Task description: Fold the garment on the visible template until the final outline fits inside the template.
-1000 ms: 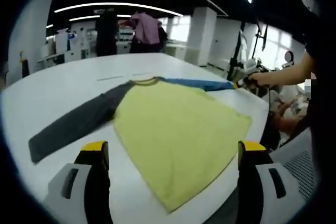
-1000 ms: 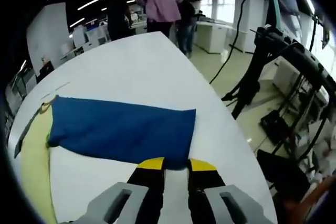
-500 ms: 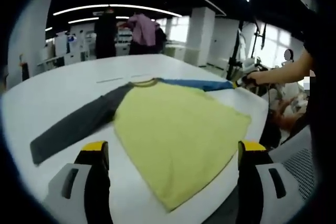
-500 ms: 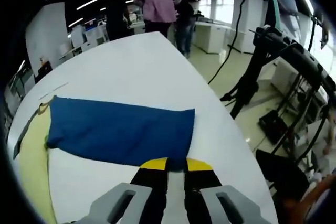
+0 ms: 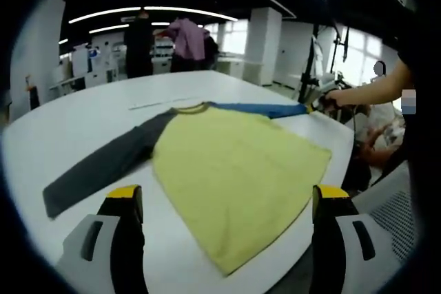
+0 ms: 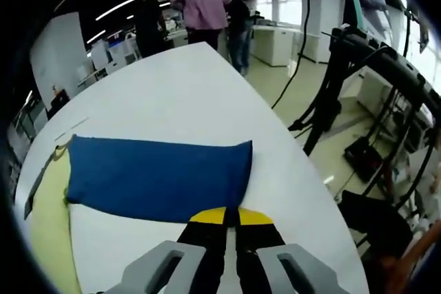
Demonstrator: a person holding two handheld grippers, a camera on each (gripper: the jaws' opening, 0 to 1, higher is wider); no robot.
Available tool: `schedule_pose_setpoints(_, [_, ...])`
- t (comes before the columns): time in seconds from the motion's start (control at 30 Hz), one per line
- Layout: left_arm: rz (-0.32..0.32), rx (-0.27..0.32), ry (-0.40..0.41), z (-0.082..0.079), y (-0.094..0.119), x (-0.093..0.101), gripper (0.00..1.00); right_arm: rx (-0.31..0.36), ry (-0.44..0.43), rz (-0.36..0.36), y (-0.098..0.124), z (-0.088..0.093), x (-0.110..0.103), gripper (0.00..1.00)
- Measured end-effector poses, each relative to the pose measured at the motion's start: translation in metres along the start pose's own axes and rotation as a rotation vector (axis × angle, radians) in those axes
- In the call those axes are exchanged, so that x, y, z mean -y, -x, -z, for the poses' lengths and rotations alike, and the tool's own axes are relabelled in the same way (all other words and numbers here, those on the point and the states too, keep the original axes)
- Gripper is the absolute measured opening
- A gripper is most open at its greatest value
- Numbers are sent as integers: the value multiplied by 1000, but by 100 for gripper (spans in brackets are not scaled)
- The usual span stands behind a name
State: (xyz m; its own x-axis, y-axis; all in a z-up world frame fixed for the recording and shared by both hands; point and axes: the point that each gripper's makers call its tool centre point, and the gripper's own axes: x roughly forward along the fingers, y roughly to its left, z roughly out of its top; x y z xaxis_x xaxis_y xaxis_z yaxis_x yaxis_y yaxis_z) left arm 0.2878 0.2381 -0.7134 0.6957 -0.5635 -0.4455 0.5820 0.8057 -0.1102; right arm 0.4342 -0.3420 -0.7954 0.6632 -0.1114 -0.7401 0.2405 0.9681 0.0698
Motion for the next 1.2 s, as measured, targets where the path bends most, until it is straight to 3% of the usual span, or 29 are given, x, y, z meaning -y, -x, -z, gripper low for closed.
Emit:
schedule_pose_setpoints(0.43, [-2,3,4,1,1,-1,99,68,-43,-25,16,-15,-14,0])
schedule_pose_setpoints(0.7, [-2,12,4,-1,1,-1,99,153,-66,-99,28,-35,-37,0])
schedule_pose_setpoints(0.9, [-2,9,-1,-1,1,0,99,211,-45,-139,38,-51,-59,0])
schedule_pose_setpoints(1.2, [-5,5,-4,-1,2,0,99,255,3,-213,72,-57,-115,0])
